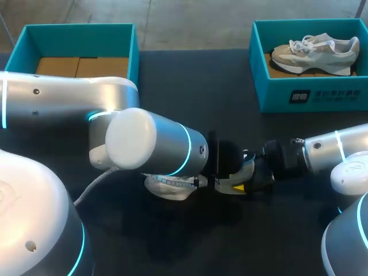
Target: Take the shoe out of the shoebox, open the shoe tongue, remove and reinsert the insole, then place the shoe into the shoebox
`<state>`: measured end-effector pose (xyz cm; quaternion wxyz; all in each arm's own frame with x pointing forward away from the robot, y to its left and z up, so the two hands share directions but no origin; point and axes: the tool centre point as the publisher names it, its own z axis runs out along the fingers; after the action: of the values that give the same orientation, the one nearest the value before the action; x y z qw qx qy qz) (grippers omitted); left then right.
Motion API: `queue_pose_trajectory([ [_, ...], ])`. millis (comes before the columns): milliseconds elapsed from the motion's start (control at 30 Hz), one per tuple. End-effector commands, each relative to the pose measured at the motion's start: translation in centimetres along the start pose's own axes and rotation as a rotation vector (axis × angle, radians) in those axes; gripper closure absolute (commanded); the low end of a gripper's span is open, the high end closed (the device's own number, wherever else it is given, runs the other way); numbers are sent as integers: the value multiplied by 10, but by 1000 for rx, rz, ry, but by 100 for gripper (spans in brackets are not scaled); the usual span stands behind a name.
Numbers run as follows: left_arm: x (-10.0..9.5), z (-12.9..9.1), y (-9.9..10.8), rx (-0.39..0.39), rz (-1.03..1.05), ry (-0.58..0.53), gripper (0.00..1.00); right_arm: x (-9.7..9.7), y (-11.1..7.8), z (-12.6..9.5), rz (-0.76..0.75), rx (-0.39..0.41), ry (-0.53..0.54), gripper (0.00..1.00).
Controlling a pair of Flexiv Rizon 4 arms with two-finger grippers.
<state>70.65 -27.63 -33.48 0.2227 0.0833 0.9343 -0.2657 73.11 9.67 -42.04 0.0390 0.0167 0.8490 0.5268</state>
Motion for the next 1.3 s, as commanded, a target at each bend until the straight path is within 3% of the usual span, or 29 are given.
queue_pose_trajectory([
  [33, 0, 0, 1, 1, -6, -11, 67, 1, 1, 0, -1, 3, -2, 100],
  [600, -4, 6, 8, -10, -24, -11, 74, 1, 1, 0, -1, 3, -2, 100],
  [700, -3, 6, 8, -8, -26, -11, 89, 1, 1, 0, -1, 3, -2, 100],
  [733, -2, 6, 9, -8, -27, -11, 100, 1, 1, 0, -1, 3, -2, 100],
  [967, 0, 3, 11, -12, -31, -6, 100, 1, 1, 0, -1, 3, -2, 100],
  [1300, -16, -28, -15, 33, -61, -22, 100, 1, 1, 0, -1, 3, -2, 100],
])
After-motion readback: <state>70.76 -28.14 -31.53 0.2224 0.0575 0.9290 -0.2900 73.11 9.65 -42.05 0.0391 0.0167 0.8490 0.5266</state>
